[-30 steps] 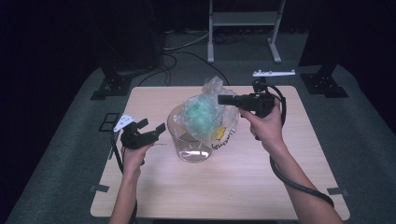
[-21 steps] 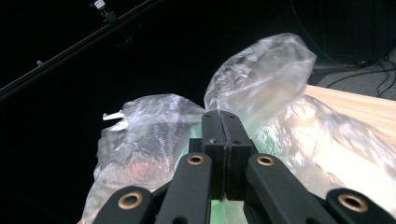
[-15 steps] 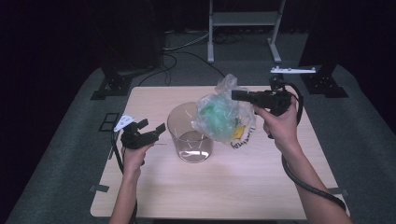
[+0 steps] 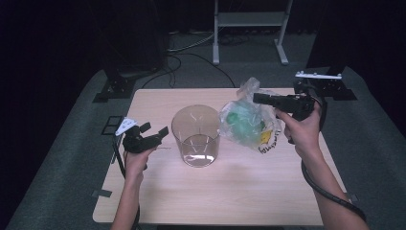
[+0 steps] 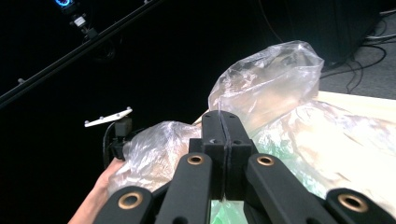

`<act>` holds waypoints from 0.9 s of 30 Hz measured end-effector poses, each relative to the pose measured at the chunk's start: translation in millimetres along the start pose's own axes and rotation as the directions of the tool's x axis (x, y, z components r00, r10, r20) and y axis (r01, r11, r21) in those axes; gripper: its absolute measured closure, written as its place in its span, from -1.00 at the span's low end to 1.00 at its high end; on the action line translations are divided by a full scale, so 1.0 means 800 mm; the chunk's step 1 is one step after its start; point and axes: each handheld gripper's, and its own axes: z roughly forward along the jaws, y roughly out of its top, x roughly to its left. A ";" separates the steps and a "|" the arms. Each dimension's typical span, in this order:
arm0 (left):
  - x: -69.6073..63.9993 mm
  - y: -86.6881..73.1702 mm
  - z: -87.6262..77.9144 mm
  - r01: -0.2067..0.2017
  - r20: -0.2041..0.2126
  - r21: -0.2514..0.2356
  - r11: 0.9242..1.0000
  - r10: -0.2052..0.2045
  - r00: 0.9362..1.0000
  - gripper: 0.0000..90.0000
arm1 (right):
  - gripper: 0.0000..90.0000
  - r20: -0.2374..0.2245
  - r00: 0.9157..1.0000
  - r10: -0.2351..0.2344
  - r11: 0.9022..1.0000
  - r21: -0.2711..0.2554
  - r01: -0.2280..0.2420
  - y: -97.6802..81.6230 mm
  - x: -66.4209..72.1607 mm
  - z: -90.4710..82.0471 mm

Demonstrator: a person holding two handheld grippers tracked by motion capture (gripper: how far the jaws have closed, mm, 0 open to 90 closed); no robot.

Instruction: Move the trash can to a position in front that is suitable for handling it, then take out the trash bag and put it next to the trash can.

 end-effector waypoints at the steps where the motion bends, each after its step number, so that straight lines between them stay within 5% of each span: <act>1: 0.000 0.000 0.000 0.007 0.001 -0.003 1.000 -0.007 1.000 -0.80 | 1.00 -0.001 1.000 0.010 1.000 -0.004 -0.010 0.000 -0.002 -0.002; 10: -0.002 0.001 0.000 0.009 0.006 -0.004 1.000 -0.009 1.000 -0.80 | 1.00 0.043 0.998 0.034 0.999 -0.020 -0.033 -0.003 -0.021 -0.020; 27: -0.004 0.001 0.001 0.008 0.010 -0.007 1.000 -0.008 1.000 -0.80 | 1.00 0.067 0.992 0.103 0.995 -0.017 -0.102 -0.025 -0.060 -0.016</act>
